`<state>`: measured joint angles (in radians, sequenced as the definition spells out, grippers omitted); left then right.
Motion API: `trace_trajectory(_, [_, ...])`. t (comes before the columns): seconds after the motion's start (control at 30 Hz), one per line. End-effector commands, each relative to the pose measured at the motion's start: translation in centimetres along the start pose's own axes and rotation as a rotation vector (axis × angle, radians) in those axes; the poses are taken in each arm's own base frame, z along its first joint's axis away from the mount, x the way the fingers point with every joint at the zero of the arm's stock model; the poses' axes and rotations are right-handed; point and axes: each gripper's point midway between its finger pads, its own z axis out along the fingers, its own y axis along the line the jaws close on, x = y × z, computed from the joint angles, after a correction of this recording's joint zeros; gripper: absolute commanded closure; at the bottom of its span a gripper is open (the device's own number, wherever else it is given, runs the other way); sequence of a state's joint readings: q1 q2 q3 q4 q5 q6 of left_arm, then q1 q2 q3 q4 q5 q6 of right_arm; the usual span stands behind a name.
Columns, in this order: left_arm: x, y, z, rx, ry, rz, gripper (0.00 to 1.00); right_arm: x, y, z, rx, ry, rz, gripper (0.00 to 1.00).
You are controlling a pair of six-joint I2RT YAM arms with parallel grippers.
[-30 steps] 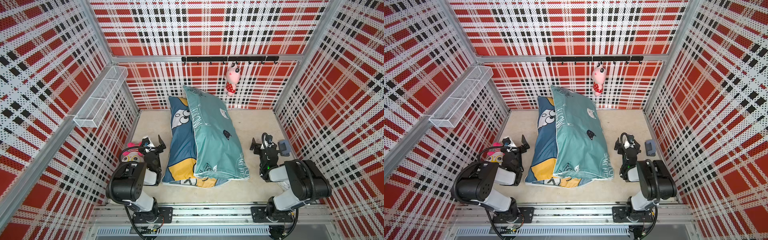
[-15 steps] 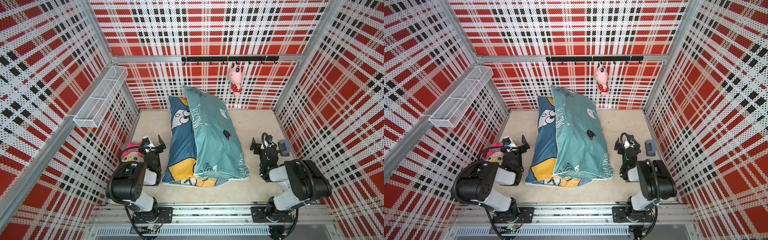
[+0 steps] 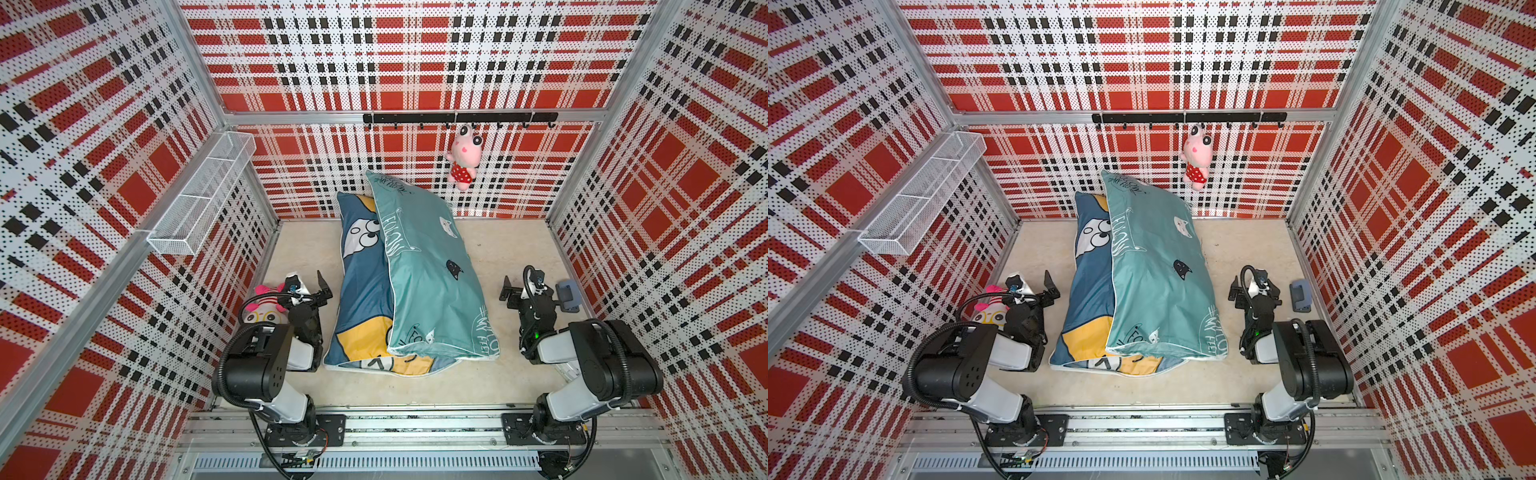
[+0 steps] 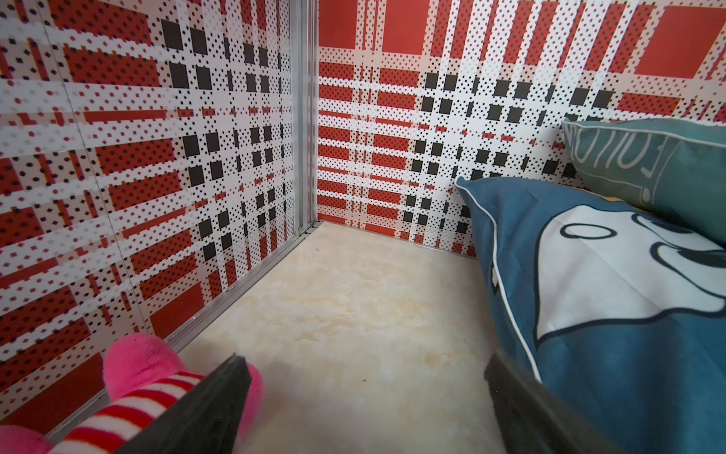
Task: Zip up pillowcases
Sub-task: Pick up the pillowcase from the pillowcase.
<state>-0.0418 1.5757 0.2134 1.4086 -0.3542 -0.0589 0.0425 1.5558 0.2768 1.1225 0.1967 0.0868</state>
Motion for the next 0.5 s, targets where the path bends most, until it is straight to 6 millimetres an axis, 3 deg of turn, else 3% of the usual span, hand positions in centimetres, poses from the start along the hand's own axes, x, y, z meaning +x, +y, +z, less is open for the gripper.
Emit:
trace_trajectory(0.0, [-1.5,1.0,-0.5,-0.084,-0.019,0.005,0.02,-4.0,-0.2,0.1,0.009,-0.017,0.004,0.00])
trace_trajectory(0.1, [-6.9,1.2,-1.3,-0.155,-0.074,-0.065,0.02,-8.1,-0.2,-0.3,0.004,0.051,0.000,0.00])
trace_trajectory(0.2, [-13.2,-0.4,-1.1,-0.148,-0.089,-0.206,0.02,-8.4,1.4,-0.5,-0.079,0.269,0.063,0.00])
trace_trajectory(0.27, [-15.7,-2.8,-0.6,-0.100,-0.004,-0.282,0.02,-8.1,3.0,-0.8,-0.175,0.363,0.127,0.00])
trace_trajectory(0.3, [-16.2,-4.5,-0.3,-0.044,0.052,-0.311,0.02,-8.0,3.6,-1.0,-0.215,0.403,0.158,0.00])
trace_trajectory(0.37, [-17.9,-10.9,-0.8,0.150,0.151,-0.360,0.02,-7.8,5.8,-1.5,-0.359,0.473,0.236,0.00])
trace_trajectory(0.47, [-18.4,-19.9,-2.2,0.411,0.302,-0.382,0.02,-8.0,8.5,-2.0,-0.534,0.534,0.325,0.00])
